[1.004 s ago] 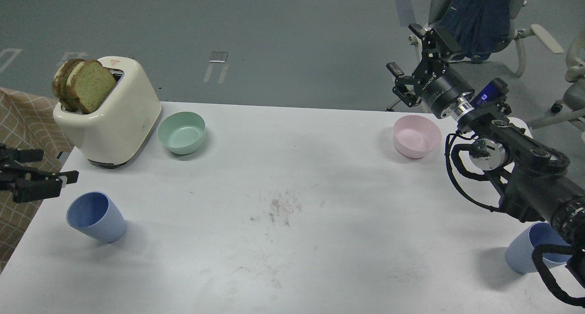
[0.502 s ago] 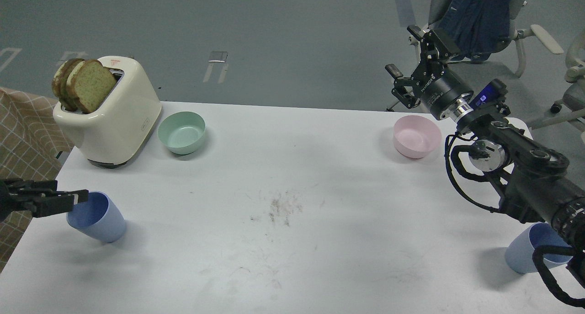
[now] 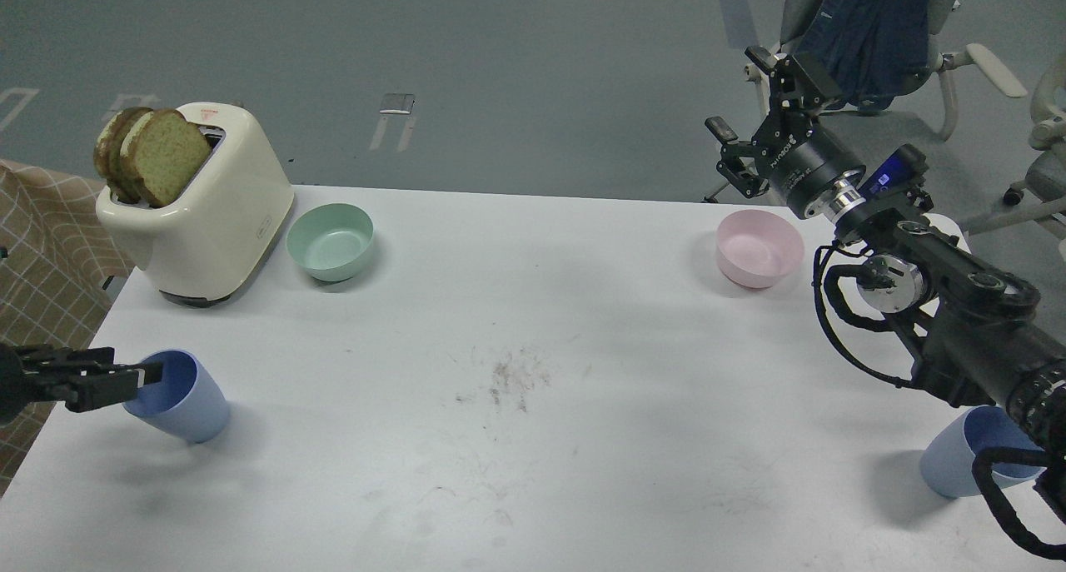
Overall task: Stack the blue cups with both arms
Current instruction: 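Lower the left gripper to the blue cup nearest it and grasp it, then lift the blue cup with the left gripper and set it upright mid-table, then open the left gripper and raise it away from the cup, then reach the right gripper down to the other blue cup and grasp it, then lift the blue cup with the right gripper toward the placed cup, then lower the held cup into the placed blue cup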
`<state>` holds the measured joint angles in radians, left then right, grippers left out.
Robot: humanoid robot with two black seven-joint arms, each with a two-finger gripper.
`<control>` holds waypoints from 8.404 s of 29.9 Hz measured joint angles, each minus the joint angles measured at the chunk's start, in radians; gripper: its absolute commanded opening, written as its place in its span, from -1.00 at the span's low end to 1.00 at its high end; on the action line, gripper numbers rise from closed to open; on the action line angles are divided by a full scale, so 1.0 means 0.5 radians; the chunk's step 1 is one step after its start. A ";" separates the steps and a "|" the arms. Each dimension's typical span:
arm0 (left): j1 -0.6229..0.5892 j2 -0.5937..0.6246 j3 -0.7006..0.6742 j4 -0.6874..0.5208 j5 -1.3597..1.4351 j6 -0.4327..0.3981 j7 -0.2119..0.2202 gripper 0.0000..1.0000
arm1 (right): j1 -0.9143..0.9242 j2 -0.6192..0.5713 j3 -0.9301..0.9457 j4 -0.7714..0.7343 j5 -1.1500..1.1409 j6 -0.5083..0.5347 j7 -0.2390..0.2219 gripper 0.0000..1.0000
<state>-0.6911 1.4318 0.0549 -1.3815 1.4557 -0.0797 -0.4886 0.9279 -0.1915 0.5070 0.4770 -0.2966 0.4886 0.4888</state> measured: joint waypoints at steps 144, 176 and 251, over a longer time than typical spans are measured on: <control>-0.668 -2.037 -1.124 0.846 -1.731 -0.773 0.225 0.84 | 0.240 -2.718 -1.231 1.698 -1.642 -0.239 0.000 1.00; -0.602 -2.031 -1.129 0.830 -1.727 -0.779 0.222 0.84 | 0.000 -2.229 -1.714 1.706 -1.876 -0.744 0.000 -0.27; -0.592 -2.014 -1.144 0.827 -1.730 -0.777 0.238 0.84 | 1.981 -0.067 -2.569 1.607 -1.585 -0.247 0.000 -1.00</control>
<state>-0.9871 0.4250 -0.5169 -0.9680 0.5905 -0.4680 -0.3696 1.9184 -0.2248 -0.7777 1.2807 -1.0892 0.3653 0.4887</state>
